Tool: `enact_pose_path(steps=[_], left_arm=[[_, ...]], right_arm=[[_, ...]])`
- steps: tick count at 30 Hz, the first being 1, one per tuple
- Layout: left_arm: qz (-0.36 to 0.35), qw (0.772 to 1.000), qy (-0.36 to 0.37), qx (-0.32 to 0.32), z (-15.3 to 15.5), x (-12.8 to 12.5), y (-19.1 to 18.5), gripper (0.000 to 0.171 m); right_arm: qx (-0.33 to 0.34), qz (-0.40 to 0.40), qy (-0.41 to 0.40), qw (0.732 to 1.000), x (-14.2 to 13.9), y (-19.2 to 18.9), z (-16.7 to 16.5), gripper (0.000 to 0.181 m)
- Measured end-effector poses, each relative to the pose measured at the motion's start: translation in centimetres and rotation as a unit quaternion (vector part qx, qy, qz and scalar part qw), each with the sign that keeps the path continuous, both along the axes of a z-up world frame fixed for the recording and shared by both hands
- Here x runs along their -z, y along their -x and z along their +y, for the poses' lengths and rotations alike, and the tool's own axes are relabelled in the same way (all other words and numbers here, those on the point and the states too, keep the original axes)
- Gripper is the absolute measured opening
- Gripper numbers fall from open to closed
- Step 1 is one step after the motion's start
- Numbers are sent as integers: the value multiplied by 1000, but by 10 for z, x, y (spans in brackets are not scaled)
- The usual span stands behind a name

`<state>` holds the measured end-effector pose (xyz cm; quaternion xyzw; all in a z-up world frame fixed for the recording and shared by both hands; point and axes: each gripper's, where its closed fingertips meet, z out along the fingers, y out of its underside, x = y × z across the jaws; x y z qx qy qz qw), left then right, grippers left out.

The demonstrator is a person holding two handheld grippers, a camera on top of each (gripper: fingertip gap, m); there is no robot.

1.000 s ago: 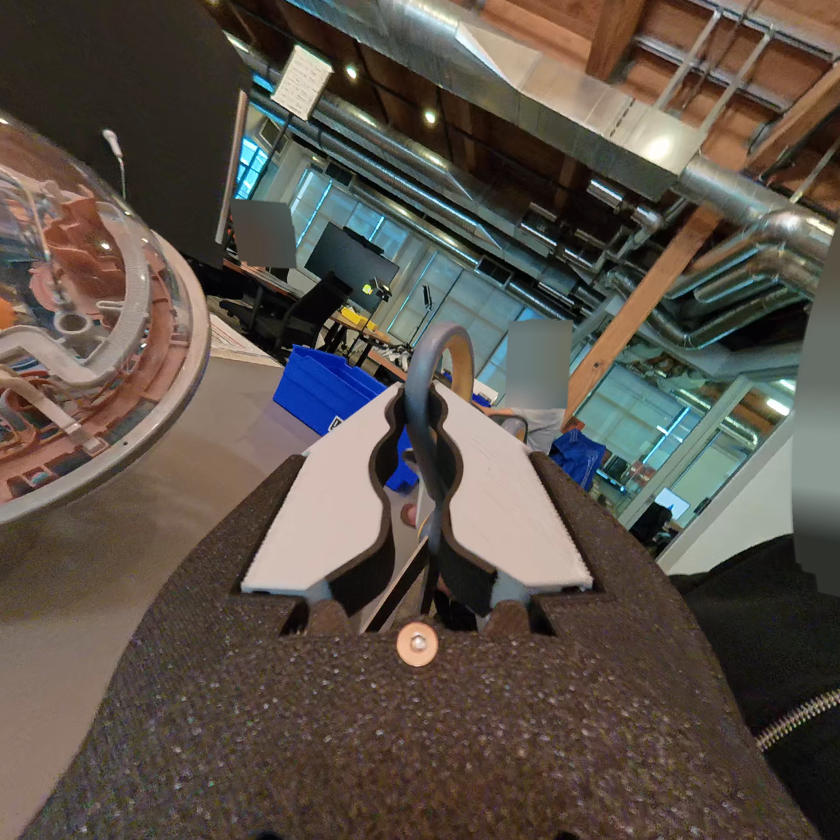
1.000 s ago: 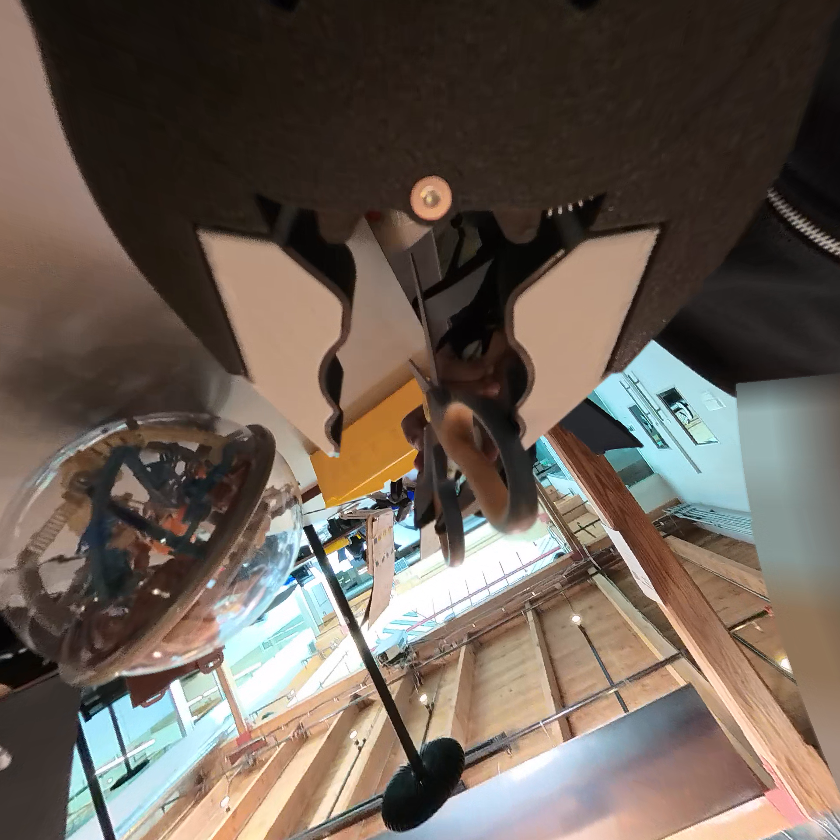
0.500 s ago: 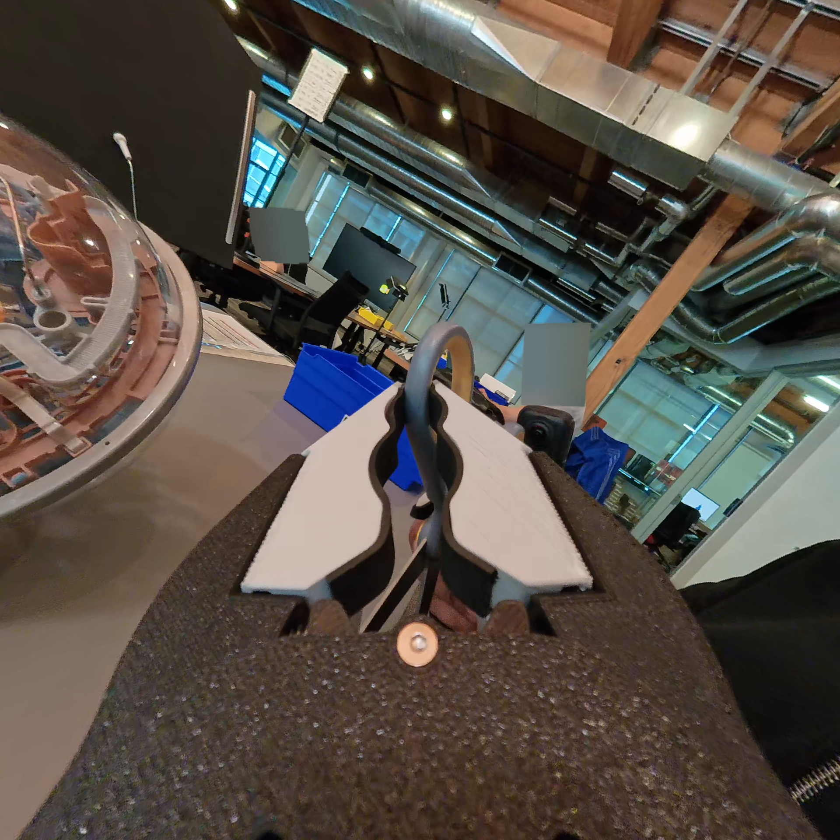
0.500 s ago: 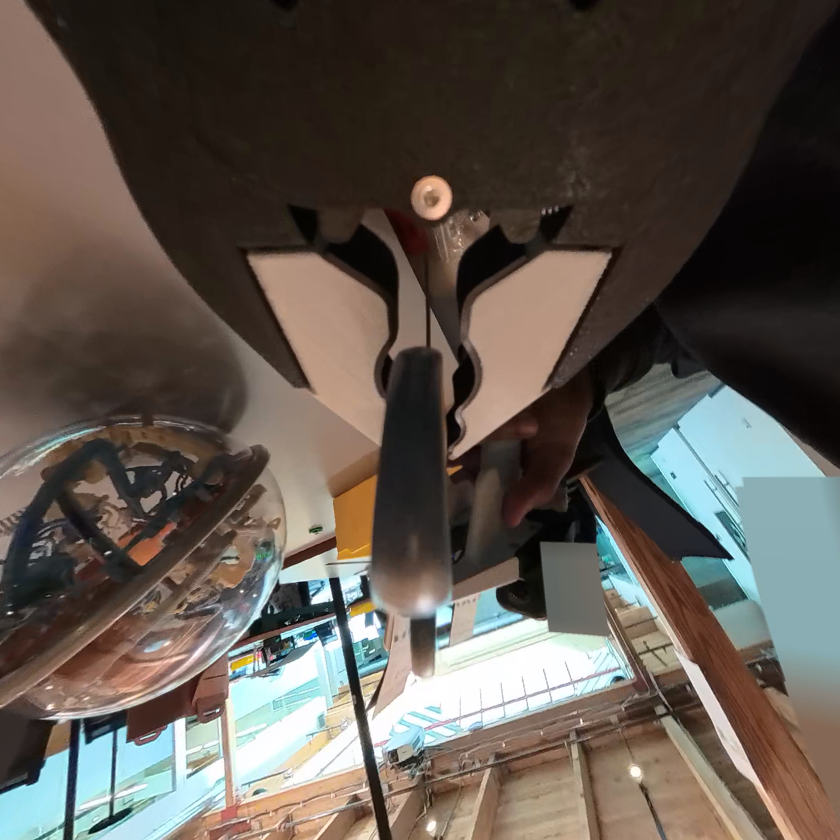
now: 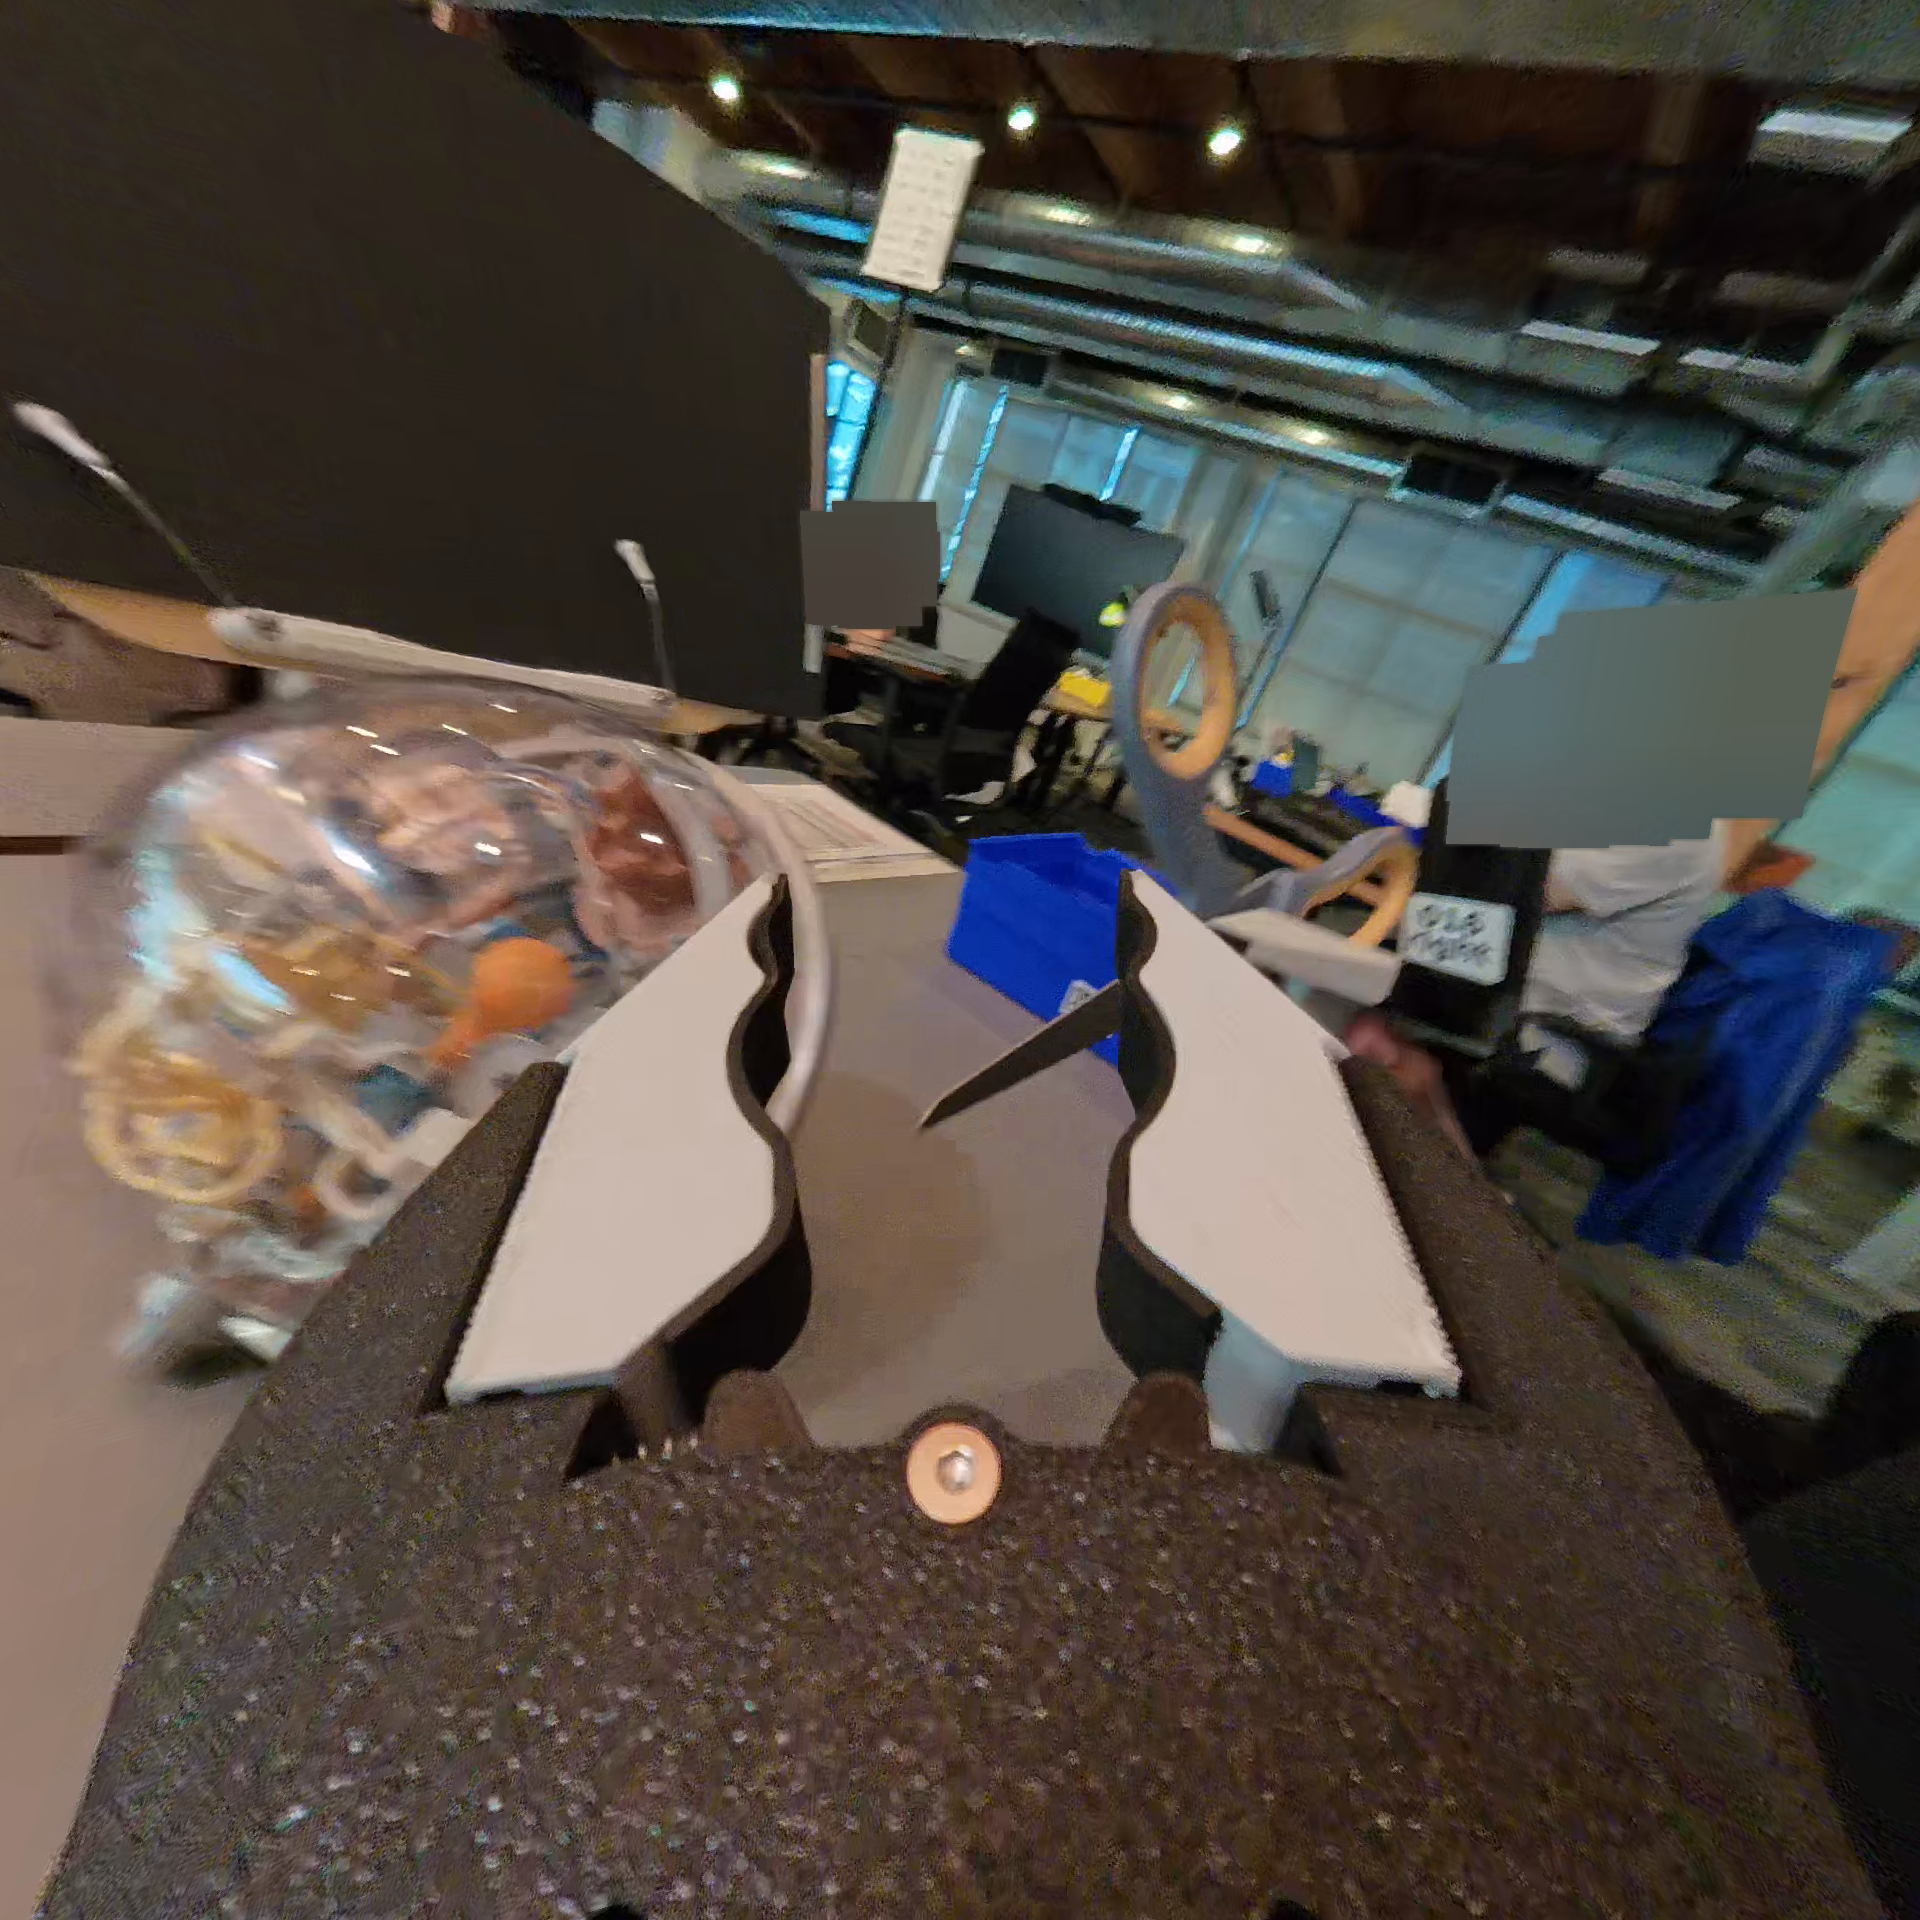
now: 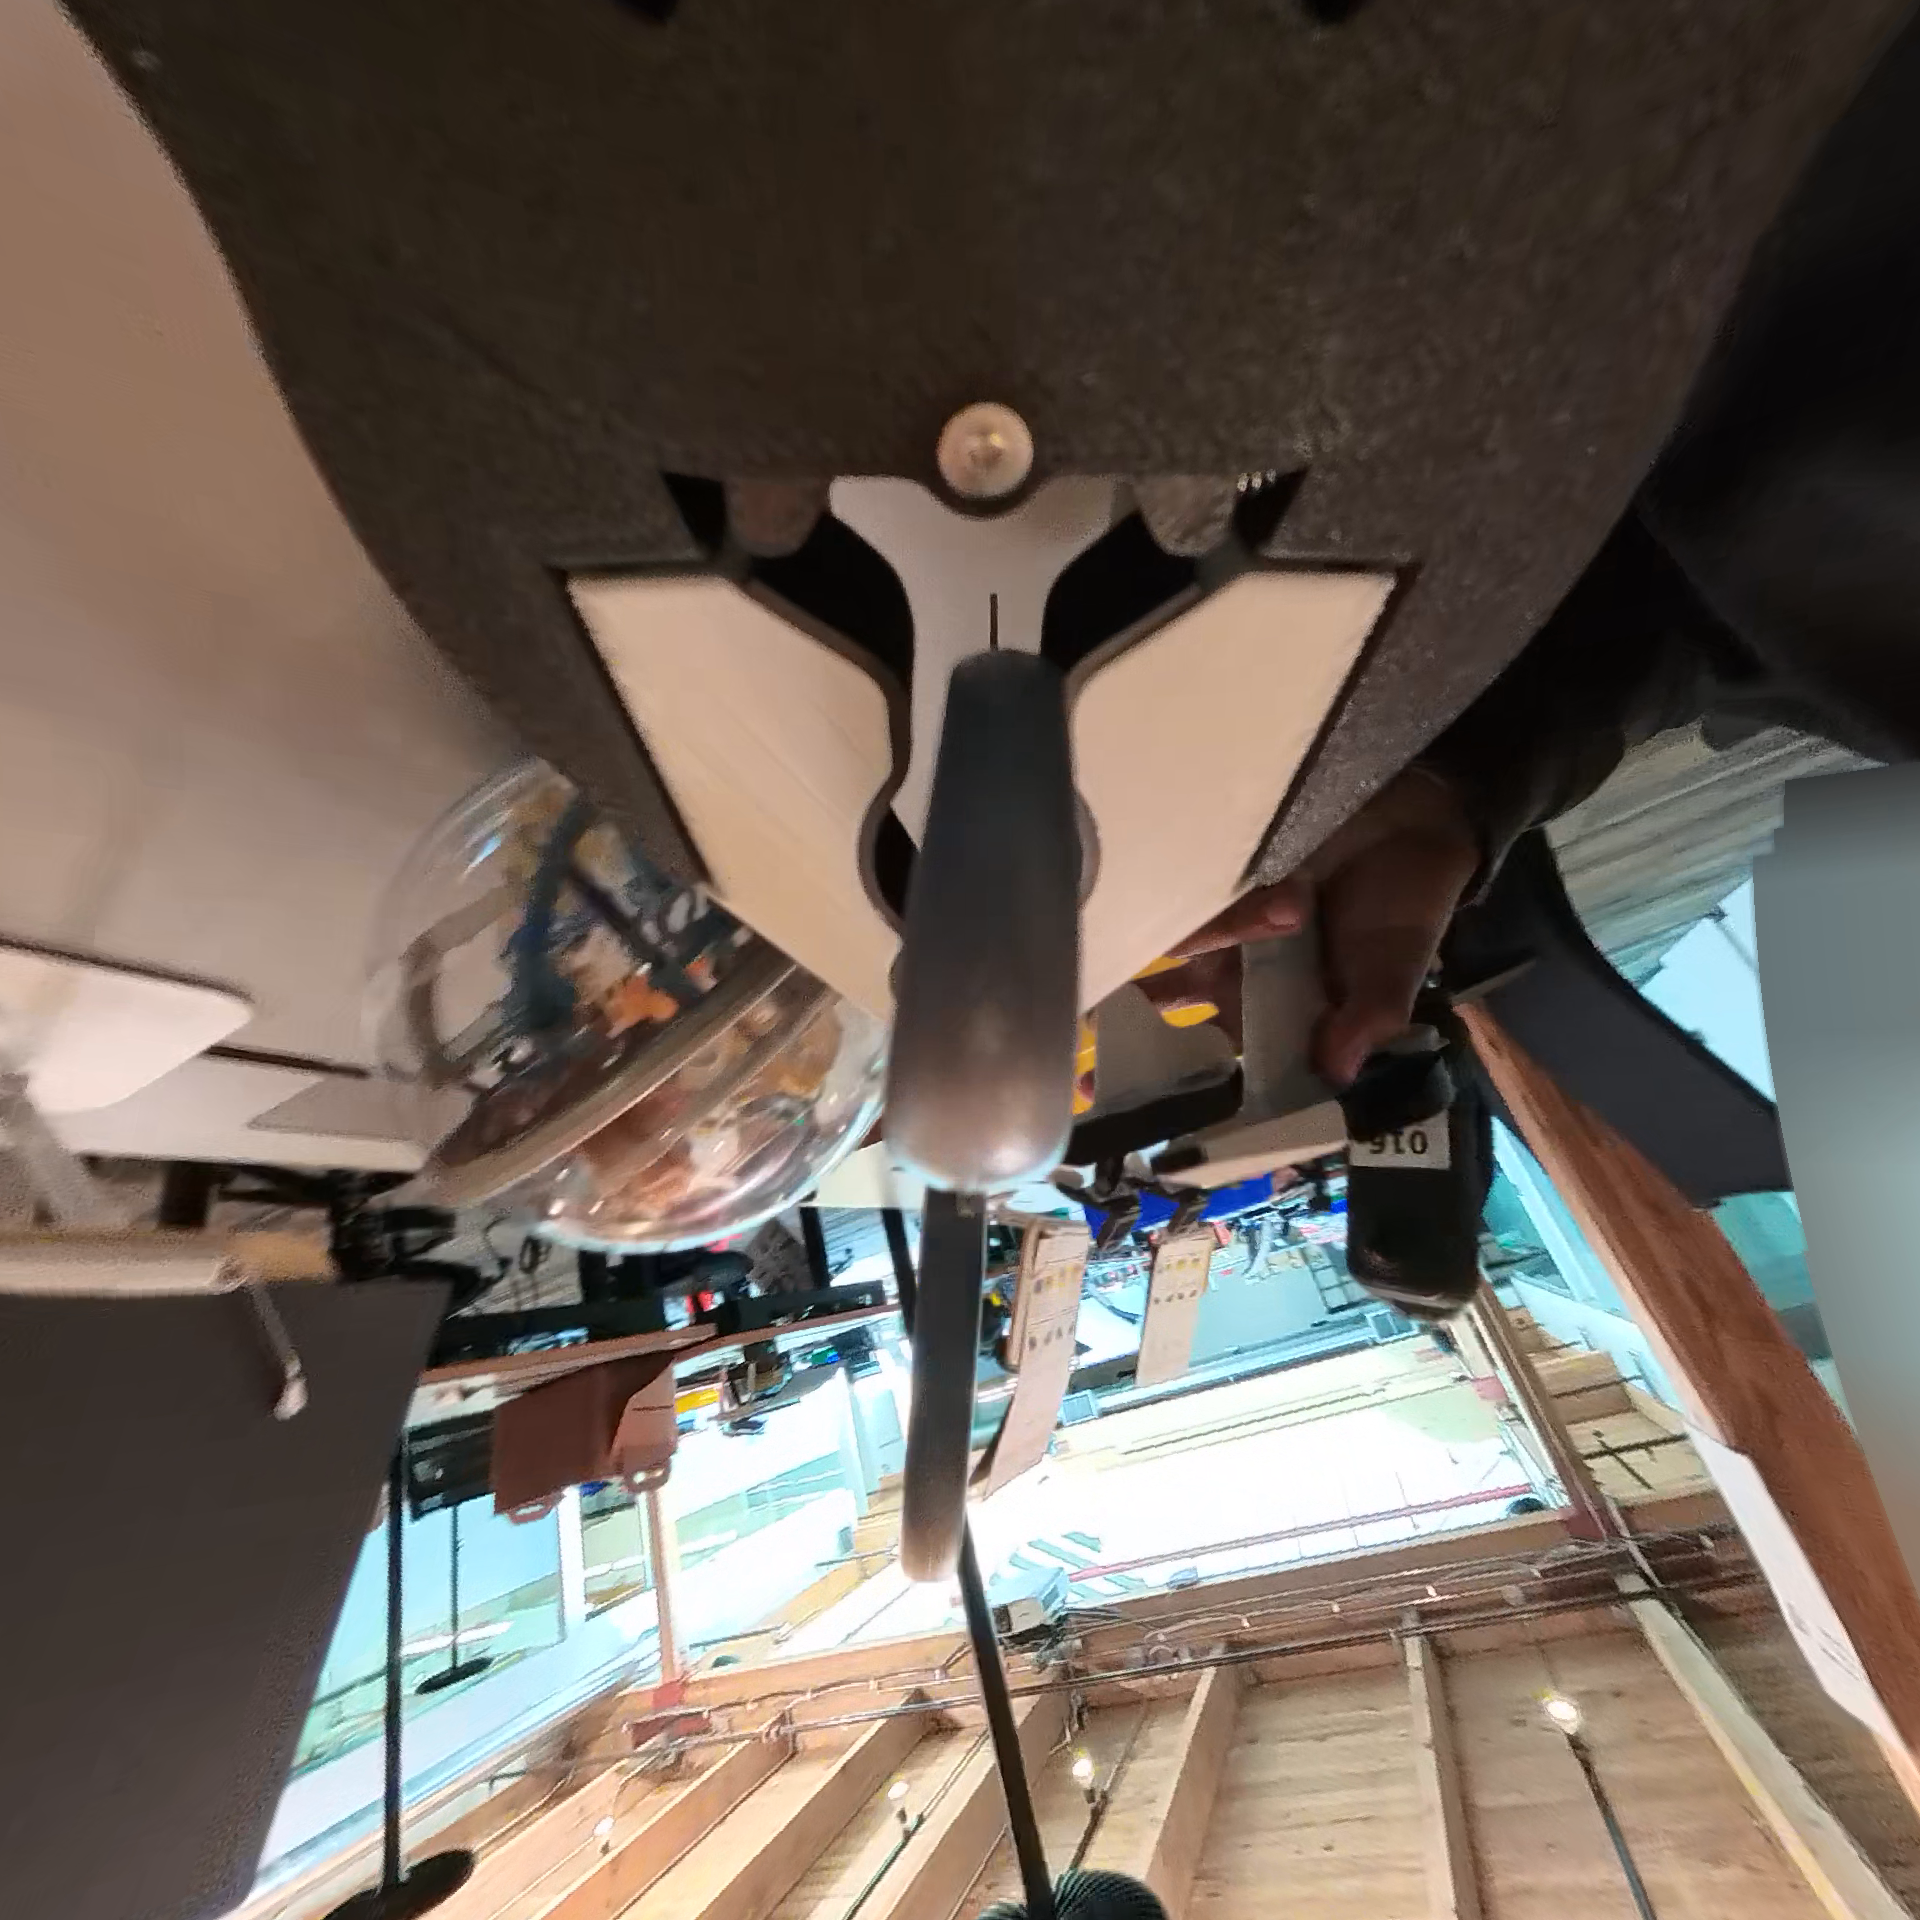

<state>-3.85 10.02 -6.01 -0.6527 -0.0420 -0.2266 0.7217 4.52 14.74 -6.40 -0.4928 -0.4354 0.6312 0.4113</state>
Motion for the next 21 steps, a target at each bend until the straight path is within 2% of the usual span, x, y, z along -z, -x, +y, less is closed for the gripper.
enact_pose_path(steps=[4,8,11,16,17,19,21], left_arm=[[59,994,49,-80,29,0,59,62],[137,972,109,-158,63,9,117,62],[150,967,149,-144,86,22,130,62],[153,974,146,-87,101,22,112,62],[154,974,147,-74,101,22,109,59],[145,978,147,-25,100,21,92,39],[159,977,144,-15,100,20,87,32]], right_arm=[[0,4,-28,1000,-35,18,28,14],[18,4,-76,997,-74,41,52,14],[34,-9,-109,993,-91,58,67,14],[30,-45,-139,989,-99,76,81,15],[30,-52,-142,988,-98,78,84,15],[26,-67,-143,987,-96,82,88,15],[18,-82,-139,987,-94,86,90,15]])
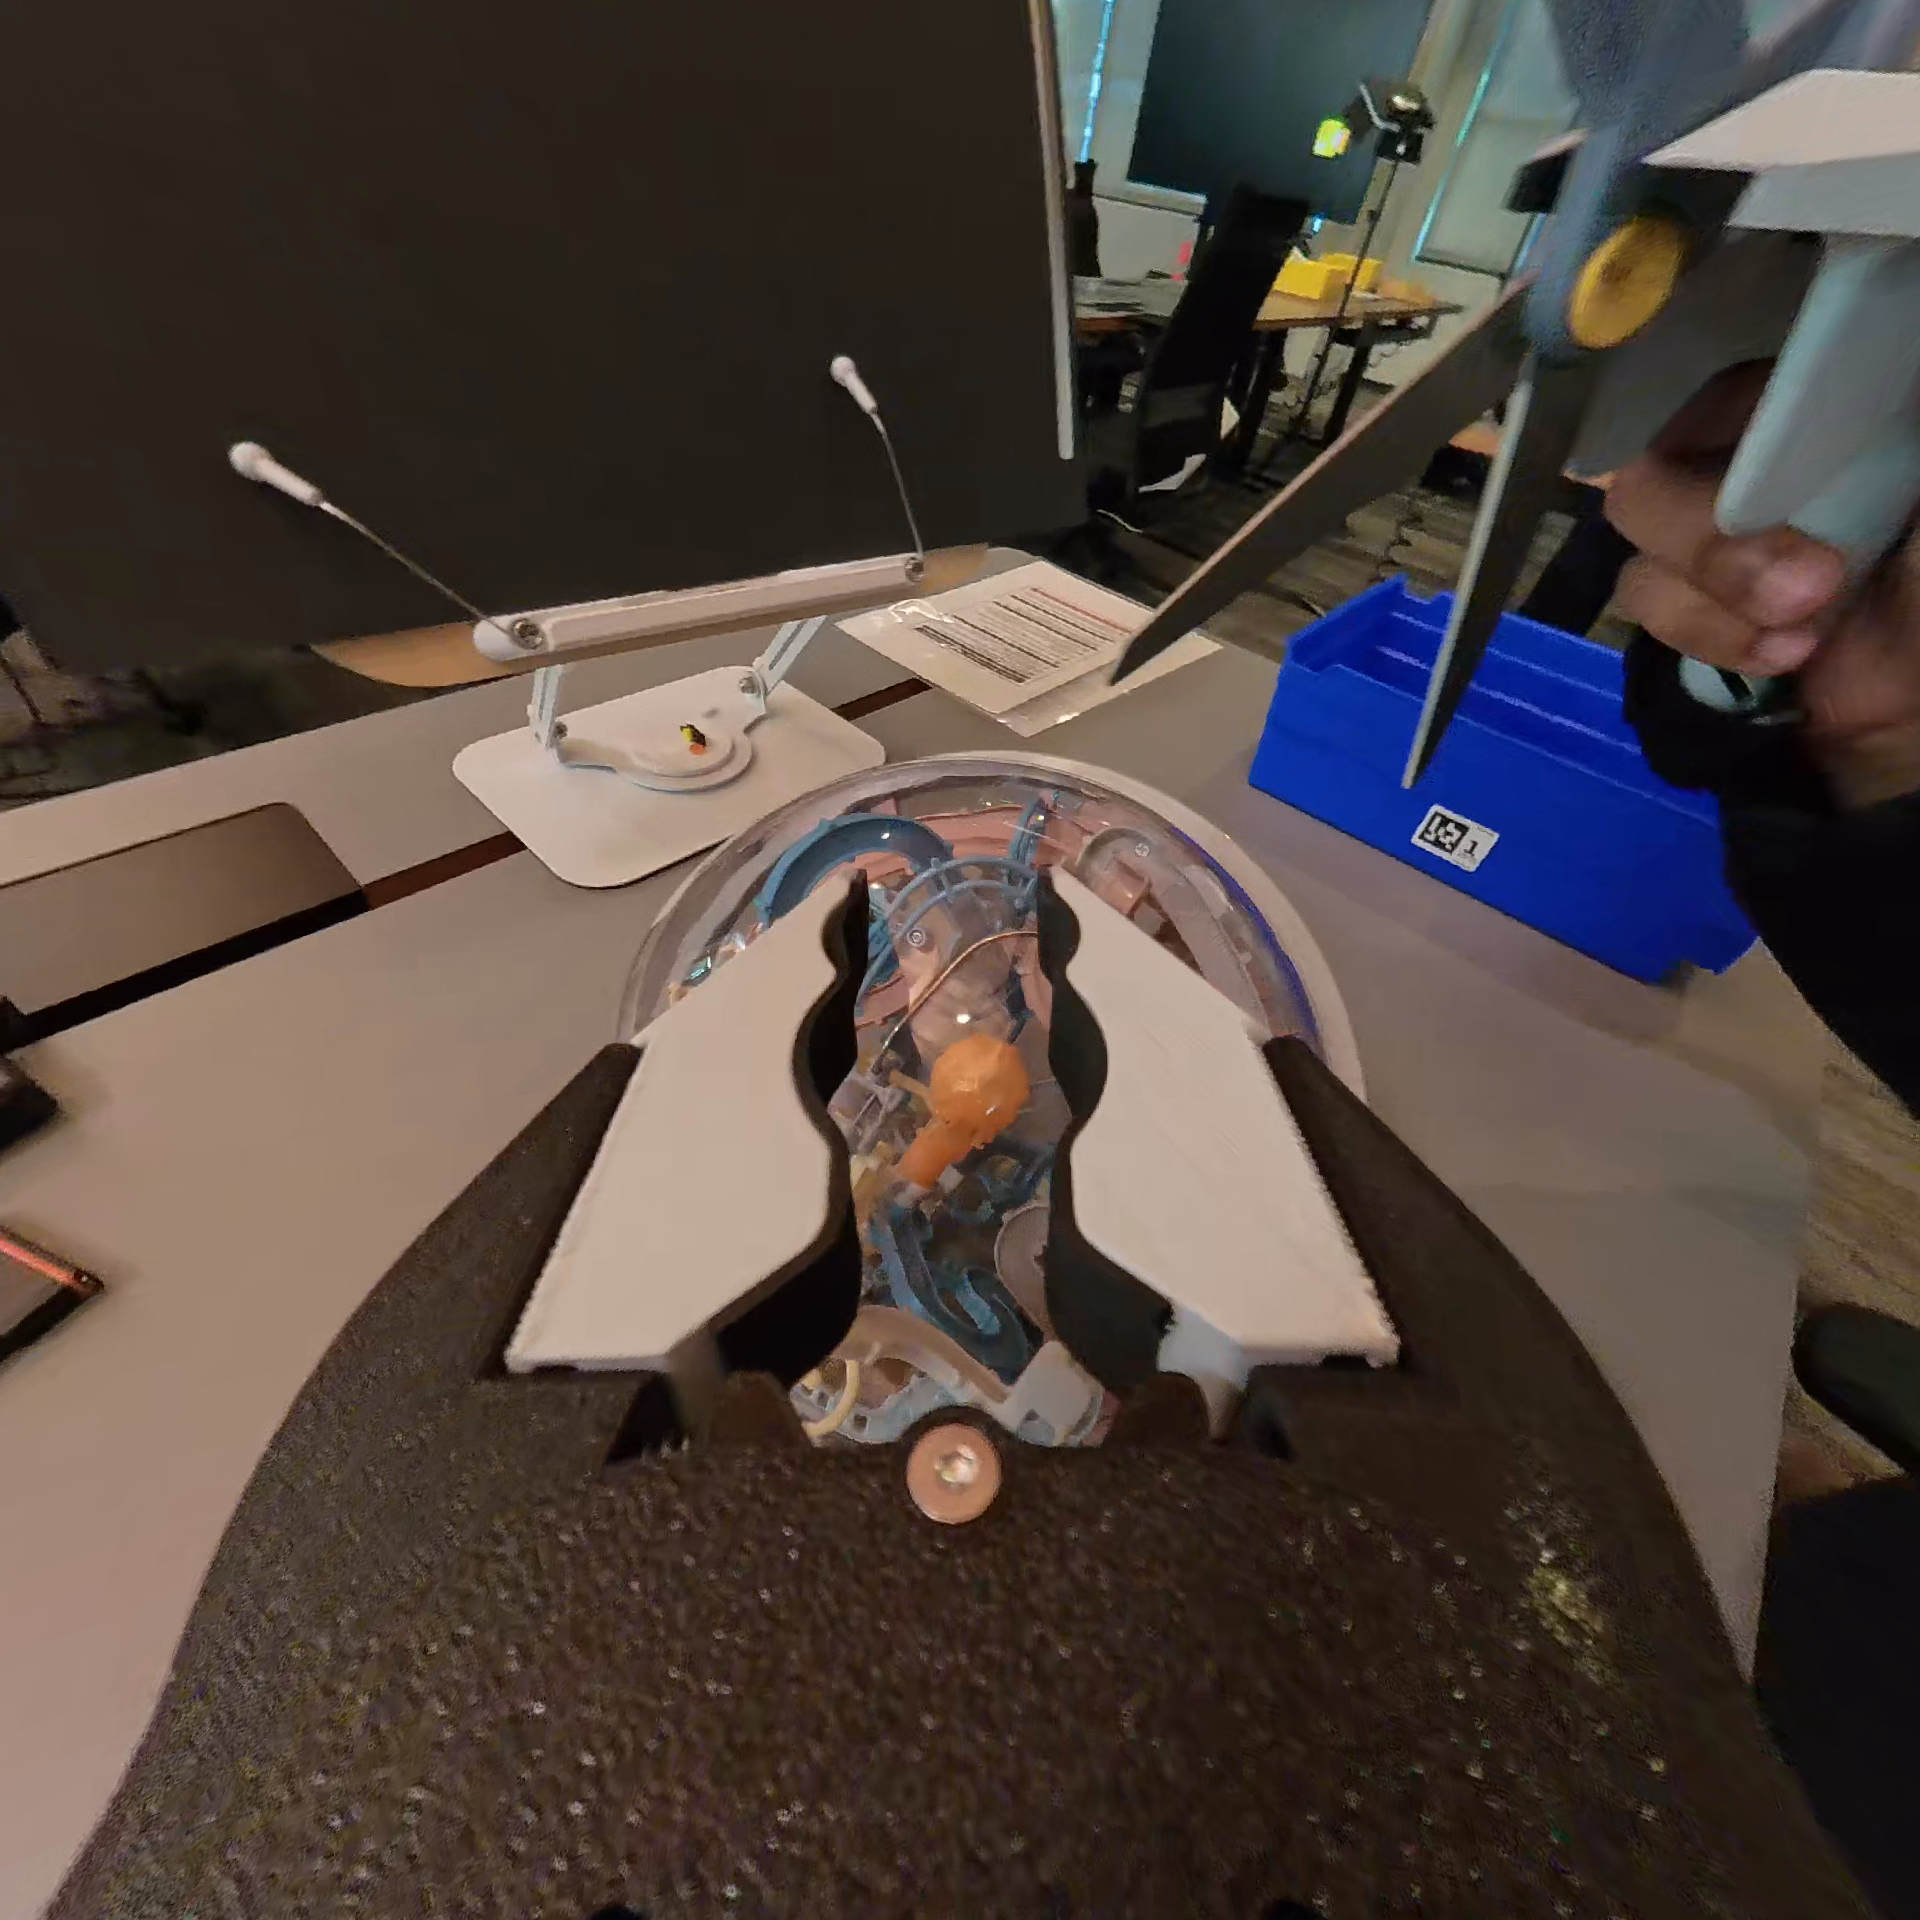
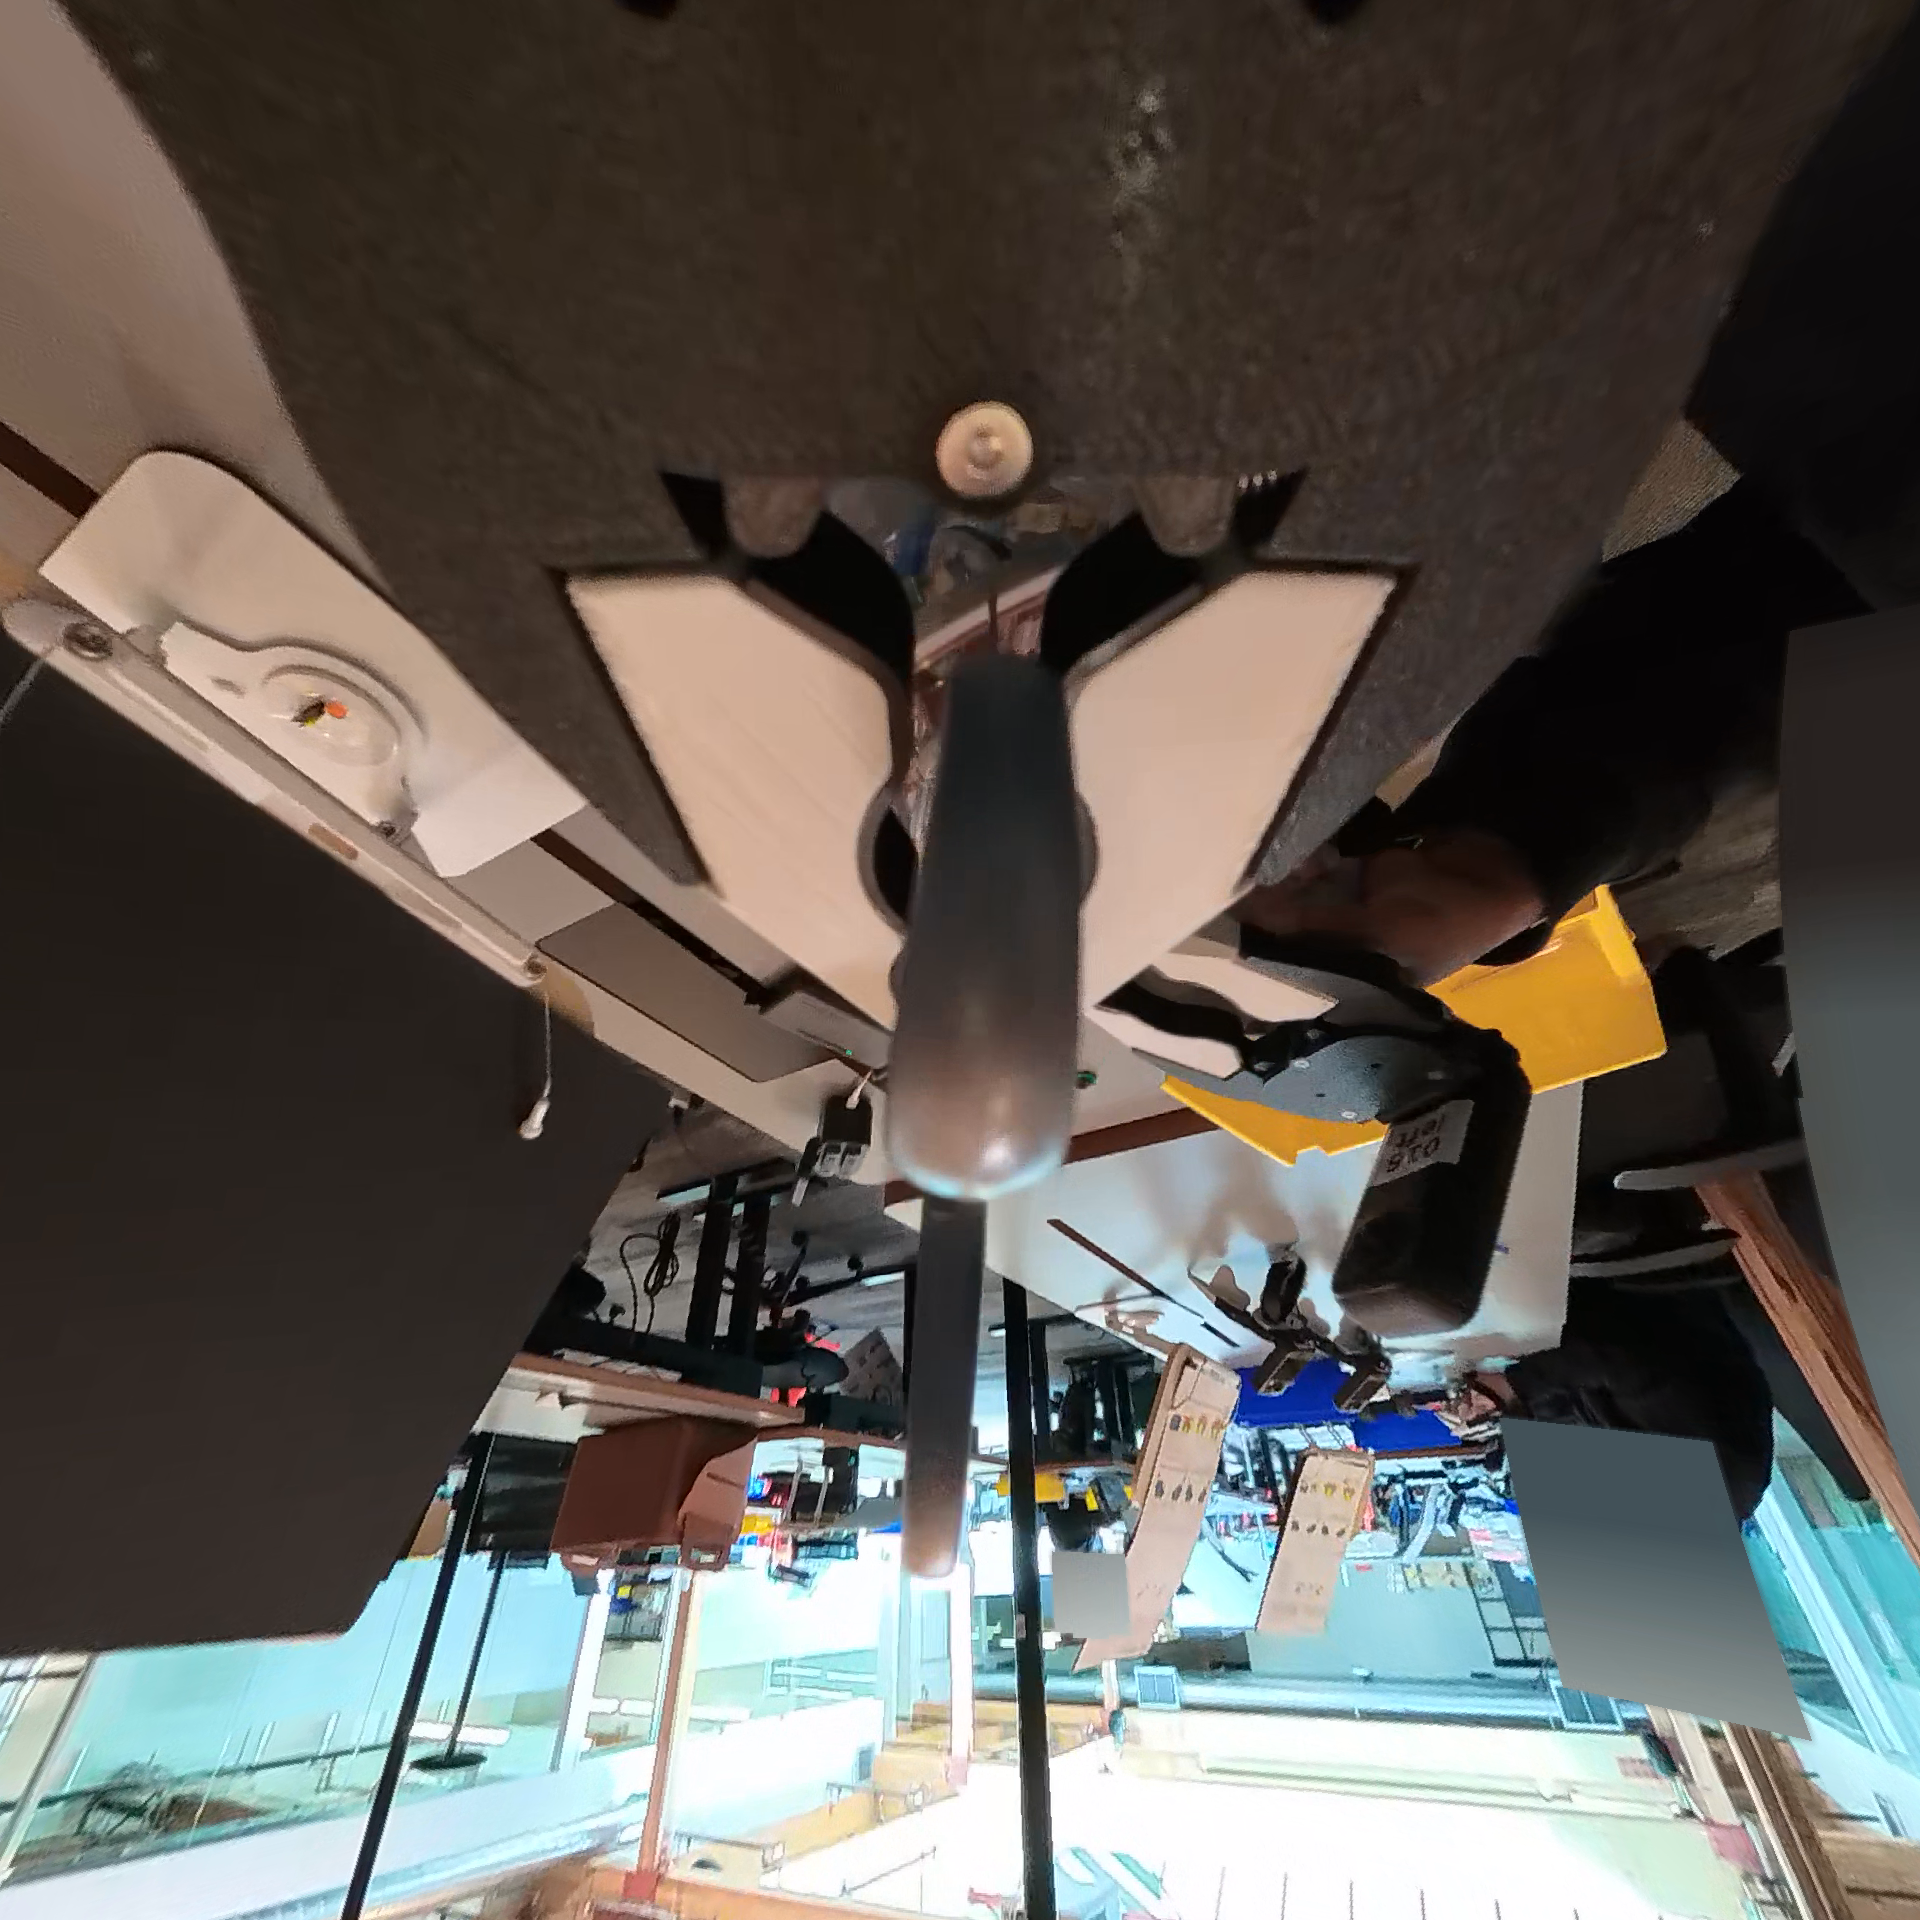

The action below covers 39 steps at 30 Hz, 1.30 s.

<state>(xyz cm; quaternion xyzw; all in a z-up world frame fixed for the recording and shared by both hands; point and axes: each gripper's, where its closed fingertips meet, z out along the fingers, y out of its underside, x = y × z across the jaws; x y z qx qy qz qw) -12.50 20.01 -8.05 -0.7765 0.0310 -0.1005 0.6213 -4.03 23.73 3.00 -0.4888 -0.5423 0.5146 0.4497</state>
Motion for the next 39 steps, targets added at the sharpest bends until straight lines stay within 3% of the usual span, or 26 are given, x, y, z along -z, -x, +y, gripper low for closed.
enact_pose_path(steps=[4,7,13,19,22,24,26,29,39], left_arm=[[17,999,-14,30,-1,-1,-20,23],[24,999,-23,42,-2,-3,-32,0],[18,998,-28,56,2,-2,-41,0],[10,997,-31,67,3,-1,-44,0],[14,997,-31,67,3,-1,-44,0],[8,997,-31,70,3,-2,-44,0],[7,997,-33,71,3,-2,-44,0],[29,998,-33,43,8,-1,-31,0],[9,996,-50,79,3,-3,-40,1]], right_arm=[[-3,-40,-10,999,6,6,2,15],[3,-75,-39,996,9,7,-1,15],[3,-126,-60,990,9,-2,-4,15],[21,-98,-72,992,-40,-16,7,15],[34,-114,-91,989,-49,-19,13,14],[21,-145,-76,986,-35,-13,11,13],[-7,-223,-52,973,7,0,7,13],[-8,-232,-46,972,13,7,10,15],[-5,-244,-65,968,12,13,10,13]])
